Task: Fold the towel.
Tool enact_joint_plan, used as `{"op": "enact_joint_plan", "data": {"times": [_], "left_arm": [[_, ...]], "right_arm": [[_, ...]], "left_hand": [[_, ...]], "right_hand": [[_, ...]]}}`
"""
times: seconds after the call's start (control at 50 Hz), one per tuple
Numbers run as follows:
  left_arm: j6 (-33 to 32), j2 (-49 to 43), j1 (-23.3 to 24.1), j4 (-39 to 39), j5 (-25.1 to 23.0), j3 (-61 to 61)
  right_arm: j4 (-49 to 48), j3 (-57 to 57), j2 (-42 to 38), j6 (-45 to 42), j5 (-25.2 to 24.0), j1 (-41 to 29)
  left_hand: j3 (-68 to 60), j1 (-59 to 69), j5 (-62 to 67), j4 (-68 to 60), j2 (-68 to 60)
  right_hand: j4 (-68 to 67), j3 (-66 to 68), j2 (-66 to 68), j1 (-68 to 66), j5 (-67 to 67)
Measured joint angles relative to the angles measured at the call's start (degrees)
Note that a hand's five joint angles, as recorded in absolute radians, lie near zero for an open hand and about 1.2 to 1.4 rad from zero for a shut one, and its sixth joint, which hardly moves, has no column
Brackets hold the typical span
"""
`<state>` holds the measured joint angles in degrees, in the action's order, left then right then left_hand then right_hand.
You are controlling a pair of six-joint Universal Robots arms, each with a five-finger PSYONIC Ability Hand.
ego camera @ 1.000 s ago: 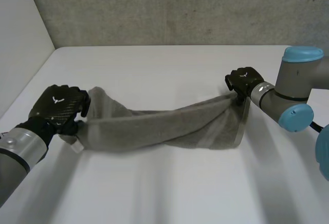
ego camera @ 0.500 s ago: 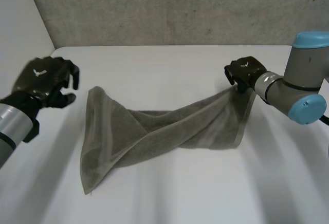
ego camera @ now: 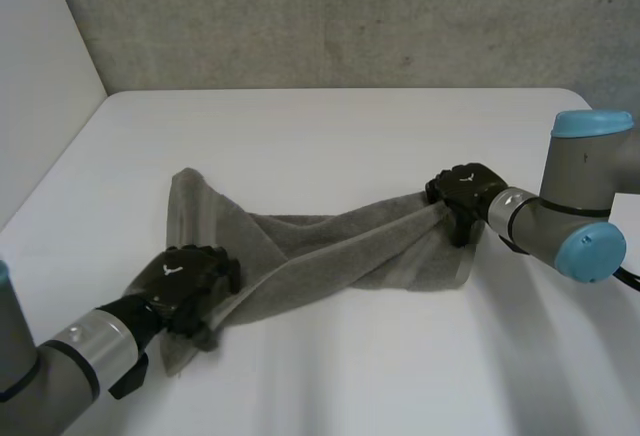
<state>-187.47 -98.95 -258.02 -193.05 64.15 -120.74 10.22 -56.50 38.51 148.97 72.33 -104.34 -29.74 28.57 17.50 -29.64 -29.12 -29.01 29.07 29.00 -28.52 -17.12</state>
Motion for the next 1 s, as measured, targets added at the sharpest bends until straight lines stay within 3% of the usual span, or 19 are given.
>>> {"op": "enact_joint_plan", "data": {"times": [0.12, 0.3, 0.42, 0.54, 0.64, 0.8, 0.88, 1.0], "left_arm": [[0.13, -4.43, 2.44, -1.67, 1.11, 2.01], [-0.31, -10.06, 4.94, -5.12, 7.83, 5.83], [-0.68, -10.61, 5.05, -6.83, 9.63, 6.65], [-0.81, -10.60, 4.87, -8.17, 10.52, 6.64], [-0.81, -10.84, 4.80, -8.45, 10.89, 6.52], [-0.85, -10.33, 4.51, -8.17, 11.01, 6.34], [-0.87, -9.06, 4.26, -7.92, 10.85, 6.08], [-0.81, -5.74, 4.00, -7.84, 10.45, 5.10]], "right_arm": [[-1.27, -1.34, 0.10, 0.00, -0.06, 0.46], [-1.91, -2.83, 1.07, 0.00, -0.08, 0.86], [-2.00, -3.11, 2.06, 0.01, -0.12, 0.90], [-2.31, -3.07, 2.77, 0.02, -0.16, 1.01], [-2.68, -2.95, 3.01, 0.01, -0.17, 1.09], [-4.11, -1.68, 2.78, 0.30, -0.26, 1.31], [-4.99, 0.69, 1.64, 0.68, -0.72, 1.96], [-2.82, 7.20, -2.09, 0.90, -1.78, 2.72]], "left_hand": [[0.85, -0.75, -1.19, 0.97, 1.19], [0.85, -0.75, -0.83, 0.98, 1.20], [-0.39, 1.85, 3.05, -0.47, -1.07], [-14.37, 15.39, 16.39, -14.46, -15.10], [-16.71, 17.44, 18.54, -16.86, -17.45], [-30.30, 31.17, 32.26, -30.86, -31.01], [-44.25, 42.73, 44.29, -44.85, -44.99], [-47.06, 43.57, 45.78, -48.04, -47.74]], "right_hand": [[0.00, 0.00, 0.00, 0.25, -0.02], [0.00, 0.00, 0.00, 0.45, -0.03], [0.00, 0.00, 0.00, 0.45, -0.03], [0.00, 0.00, 0.00, 0.45, -0.03], [0.00, 0.00, 0.00, 0.45, -0.04], [0.00, 0.00, 0.00, 0.45, -0.03], [0.00, 0.00, 0.00, 0.45, -0.03], [0.00, 0.00, 0.00, 0.45, -0.03]]}}
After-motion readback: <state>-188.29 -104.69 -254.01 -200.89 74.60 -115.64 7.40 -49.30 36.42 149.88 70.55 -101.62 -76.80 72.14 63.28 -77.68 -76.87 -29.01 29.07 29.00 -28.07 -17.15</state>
